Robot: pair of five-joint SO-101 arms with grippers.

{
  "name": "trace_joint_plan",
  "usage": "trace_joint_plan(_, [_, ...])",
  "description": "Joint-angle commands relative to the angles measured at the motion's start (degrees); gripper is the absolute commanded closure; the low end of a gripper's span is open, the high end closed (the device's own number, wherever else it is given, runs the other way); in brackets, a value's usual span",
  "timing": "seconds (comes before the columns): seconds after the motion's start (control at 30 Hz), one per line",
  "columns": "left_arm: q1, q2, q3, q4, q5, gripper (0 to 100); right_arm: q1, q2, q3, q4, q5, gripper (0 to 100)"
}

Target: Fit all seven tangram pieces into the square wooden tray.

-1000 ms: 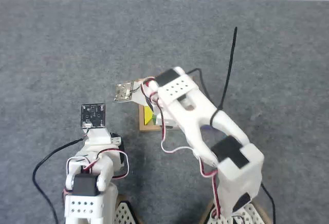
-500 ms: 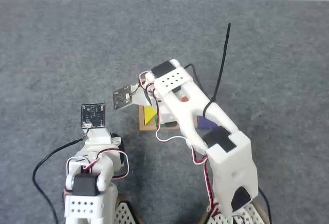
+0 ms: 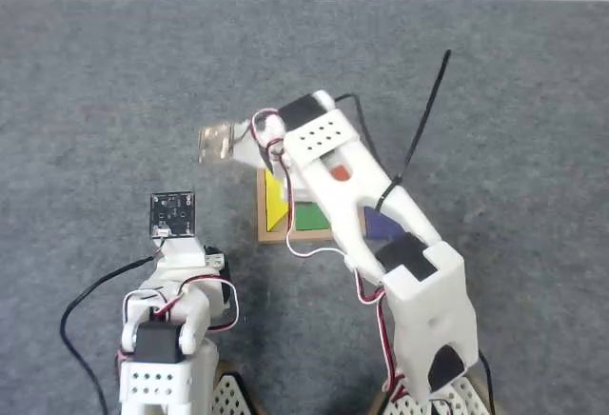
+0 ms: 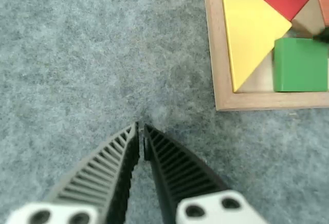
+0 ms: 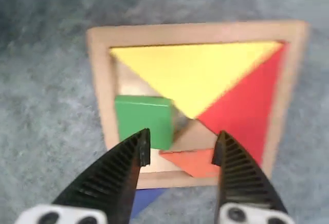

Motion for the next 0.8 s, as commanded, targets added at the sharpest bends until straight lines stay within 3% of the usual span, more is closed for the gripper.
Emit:
trace_joint_plan(0.0, [-0.35, -1.14, -0.75, 0.09, -0.62, 99, 2.68, -3.38, -4.75, 0.75, -9.85, 90.0])
trace_joint_plan(0.23, [-0.35, -1.14, -0.75, 0.09, -0.62, 99, 3.56, -15.60, 0.44, -4.44, -22.07, 90.5])
trace_joint_plan(0.37, [-0.35, -1.14, -0.75, 0.09, -0.62, 99, 2.42, -26.77, 17.05, -13.76, -27.08, 91.5])
trace_joint_plan(0.5, [-0.35, -1.14, -0.75, 0.09, -0.62, 99, 1.01, -35.03, 40.26, -29.41, -32.44, 99.5])
trace_joint_plan(0.6, [-0.35, -1.14, -0.75, 0.09, -0.62, 99, 0.31, -37.32, 52.13, -40.22, -34.02, 98.7])
trace_joint_plan(0.77, [-0.35, -1.14, -0.75, 0.09, -0.62, 99, 1.80, -36.53, 55.12, -40.92, -35.87, 99.1])
